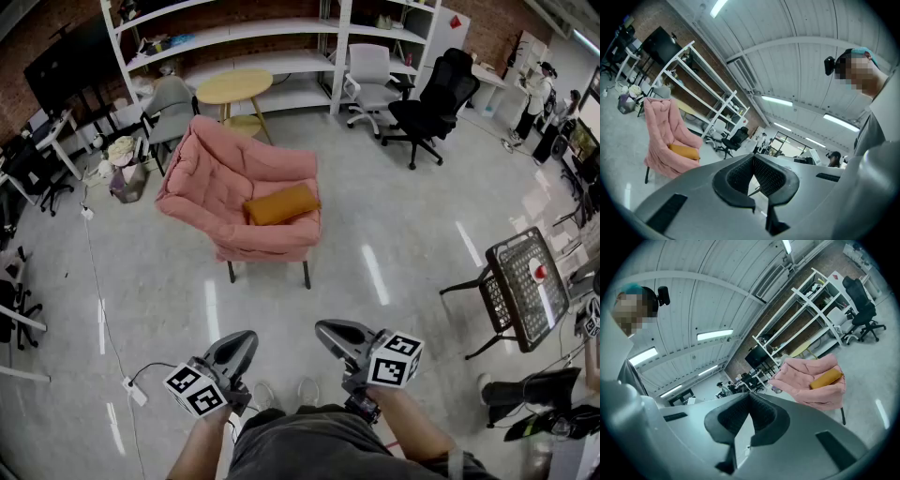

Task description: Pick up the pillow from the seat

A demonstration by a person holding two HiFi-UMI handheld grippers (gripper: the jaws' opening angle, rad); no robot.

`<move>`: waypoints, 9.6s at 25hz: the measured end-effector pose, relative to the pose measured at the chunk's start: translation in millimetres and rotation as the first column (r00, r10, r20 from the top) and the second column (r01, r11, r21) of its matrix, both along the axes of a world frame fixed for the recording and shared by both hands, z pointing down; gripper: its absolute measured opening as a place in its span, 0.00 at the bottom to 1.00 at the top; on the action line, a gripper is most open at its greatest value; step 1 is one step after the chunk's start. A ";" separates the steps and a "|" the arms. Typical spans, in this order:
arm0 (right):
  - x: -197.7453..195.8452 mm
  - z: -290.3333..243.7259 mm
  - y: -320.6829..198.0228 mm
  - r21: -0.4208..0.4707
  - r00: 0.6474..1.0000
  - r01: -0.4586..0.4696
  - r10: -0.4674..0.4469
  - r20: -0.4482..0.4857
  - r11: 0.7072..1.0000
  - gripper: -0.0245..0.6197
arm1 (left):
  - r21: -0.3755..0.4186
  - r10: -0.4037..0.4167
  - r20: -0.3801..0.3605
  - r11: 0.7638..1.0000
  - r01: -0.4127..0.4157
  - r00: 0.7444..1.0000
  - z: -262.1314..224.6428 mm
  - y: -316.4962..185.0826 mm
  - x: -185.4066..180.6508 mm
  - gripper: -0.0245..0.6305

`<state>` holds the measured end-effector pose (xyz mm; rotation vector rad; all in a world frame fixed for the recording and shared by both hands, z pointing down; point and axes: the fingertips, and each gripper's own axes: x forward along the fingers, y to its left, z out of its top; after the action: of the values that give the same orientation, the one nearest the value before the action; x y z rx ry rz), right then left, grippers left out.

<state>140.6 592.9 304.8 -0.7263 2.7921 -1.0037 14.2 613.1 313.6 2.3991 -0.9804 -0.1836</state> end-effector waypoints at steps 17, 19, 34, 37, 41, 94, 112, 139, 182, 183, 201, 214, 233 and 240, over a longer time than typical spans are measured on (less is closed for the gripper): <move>26.8 11.9 -44.9 -0.024 1.000 -0.015 0.015 -0.018 1.000 0.05 | -0.035 -0.036 -0.005 0.999 0.036 0.999 10.4 -41.2 18.1 0.05; 27.9 12.3 -51.9 -0.029 1.000 -0.019 0.019 -0.022 0.999 0.05 | -0.033 -0.035 -0.010 0.999 0.034 0.999 10.5 -48.4 19.3 0.05; -2.0 33.3 -131.3 -0.068 0.998 -0.031 0.027 -0.061 0.997 0.05 | -0.059 -0.028 -0.044 0.998 0.025 0.999 32.1 -138.0 -17.6 0.05; -18.1 38.0 -160.1 -0.069 0.997 -0.040 0.035 -0.064 0.997 0.05 | -0.054 -0.014 -0.041 0.998 0.012 0.999 36.4 -169.6 -33.2 0.05; -41.2 40.7 -201.1 -0.087 0.997 -0.066 0.062 -0.045 0.994 0.05 | -0.062 0.001 -0.048 0.998 -0.004 0.999 39.6 -211.0 -55.9 0.05; -61.0 215.3 -714.9 -0.209 0.970 -0.070 0.017 -0.244 0.975 0.05 | -0.343 -0.015 0.066 0.939 0.037 0.998 225.6 -691.5 -101.4 0.06; -39.8 489.3 -822.5 -0.395 0.897 -0.053 -0.131 -0.422 0.917 0.43 | -0.627 -0.038 0.175 0.766 0.141 0.984 509.4 -755.2 -147.3 0.58; -26.4 624.5 -824.6 -0.618 0.915 0.079 -0.302 -0.266 0.782 0.59 | -0.808 -0.036 0.036 0.587 0.050 0.999 621.6 -734.0 -129.2 0.60; -24.3 -36.1 -806.0 0.271 0.984 -0.066 0.109 -0.145 0.960 0.59 | 0.105 -0.092 0.199 0.992 0.073 0.976 -39.2 -785.4 -140.0 0.57; -24.8 -52.1 -800.2 0.293 0.984 -0.077 0.120 -0.134 0.953 0.59 | 0.132 -0.097 0.197 0.989 0.071 0.976 -56.2 -781.8 -141.1 0.57; -76.2 -210.9 -717.8 0.518 0.953 -0.262 0.302 0.009 0.814 0.59 | 0.459 -0.053 0.168 0.888 -0.030 0.984 -231.6 -736.0 -197.7 0.56; -114.1 -224.0 -699.5 0.552 0.943 -0.279 0.332 0.003 0.786 0.59 | 0.494 -0.041 0.124 0.869 -0.026 0.991 -239.2 -723.5 -235.8 0.56; -130.9 -213.7 -710.0 0.530 0.938 -0.282 0.346 -0.024 0.800 0.58 | 0.474 -0.037 0.095 0.880 -0.012 0.995 -226.3 -735.0 -252.0 0.56; -133.2 -206.6 -711.4 0.519 0.938 -0.282 0.346 -0.029 0.807 0.58 | 0.462 -0.038 0.092 0.887 -0.009 0.995 -218.7 -736.6 -254.5 0.56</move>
<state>7.4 -118.5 98.2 -1.1364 2.7039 -0.1468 -240.3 -123.5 94.9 2.8580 -1.0981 -0.3409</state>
